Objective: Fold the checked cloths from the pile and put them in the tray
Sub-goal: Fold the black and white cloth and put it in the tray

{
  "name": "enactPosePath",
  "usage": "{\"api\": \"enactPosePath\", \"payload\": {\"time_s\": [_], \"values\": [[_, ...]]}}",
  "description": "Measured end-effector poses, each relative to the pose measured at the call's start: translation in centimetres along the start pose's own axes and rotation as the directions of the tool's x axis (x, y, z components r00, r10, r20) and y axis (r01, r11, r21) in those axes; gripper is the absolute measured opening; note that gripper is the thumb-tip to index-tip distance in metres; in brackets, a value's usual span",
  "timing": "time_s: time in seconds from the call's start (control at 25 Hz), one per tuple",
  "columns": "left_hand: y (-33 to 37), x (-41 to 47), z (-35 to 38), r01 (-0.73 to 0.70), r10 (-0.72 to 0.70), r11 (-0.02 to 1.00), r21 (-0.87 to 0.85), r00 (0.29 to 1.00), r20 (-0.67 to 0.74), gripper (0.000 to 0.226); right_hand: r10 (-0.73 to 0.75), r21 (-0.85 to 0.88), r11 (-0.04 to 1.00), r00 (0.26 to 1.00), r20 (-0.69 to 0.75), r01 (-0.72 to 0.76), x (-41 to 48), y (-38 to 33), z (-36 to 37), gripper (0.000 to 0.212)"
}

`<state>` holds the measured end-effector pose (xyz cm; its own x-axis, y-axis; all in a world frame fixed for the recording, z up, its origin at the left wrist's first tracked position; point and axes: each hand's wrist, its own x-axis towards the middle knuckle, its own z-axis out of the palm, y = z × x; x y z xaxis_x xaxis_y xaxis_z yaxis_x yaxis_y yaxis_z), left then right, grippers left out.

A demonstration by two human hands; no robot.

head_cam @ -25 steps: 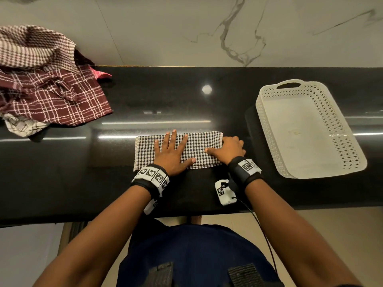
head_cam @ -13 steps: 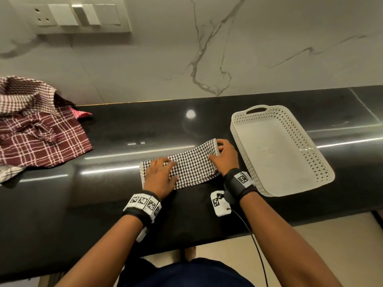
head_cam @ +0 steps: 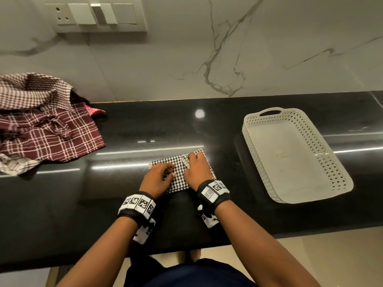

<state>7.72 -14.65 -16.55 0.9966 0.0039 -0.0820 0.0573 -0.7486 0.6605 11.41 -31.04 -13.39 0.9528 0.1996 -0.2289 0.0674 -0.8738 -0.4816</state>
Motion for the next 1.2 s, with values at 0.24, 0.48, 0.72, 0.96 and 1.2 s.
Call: {"api": "enactPosePath", "payload": {"time_s": [0.24, 0.48, 0.72, 0.96, 1.2], "values": [[-0.6, -0.8, -0.5, -0.047, 0.05, 0.994, 0.097, 0.998, -0.03, 0.028, -0.14, 0.14, 0.982, 0.983, 0.115, 0.124, -0.3, 2.2, -1.0, 0.065], [1.9, 0.8, -0.4, -0.02, 0.013, 0.999, 0.05, 0.99, 0.143, 0.032, -0.065, -0.139, 0.988, 0.998, 0.023, 0.067, -0.1, 1.0, -0.5, 0.047], [1.8, 1.9, -1.1, 0.084, -0.075, 0.996, -0.034, 0.974, 0.215, 0.028, -0.057, -0.082, 0.995, 0.995, -0.082, 0.05, 0.5, 0.0, -0.9, 0.027], [2.6, 3.7, -0.3, 0.223, -0.231, 0.972, 0.069, 0.962, 0.144, 0.043, -0.116, 0.016, 0.993, 0.992, 0.05, 0.115, 0.4, -0.3, 0.4, 0.032], [3.5, 5.7, 0.6, 0.316, -0.348, 0.915, 0.251, 0.932, 0.096, 0.046, -0.352, 0.053, 0.934, 0.936, -0.015, 0.352, 0.9, 3.3, -1.8, 0.046]]}}
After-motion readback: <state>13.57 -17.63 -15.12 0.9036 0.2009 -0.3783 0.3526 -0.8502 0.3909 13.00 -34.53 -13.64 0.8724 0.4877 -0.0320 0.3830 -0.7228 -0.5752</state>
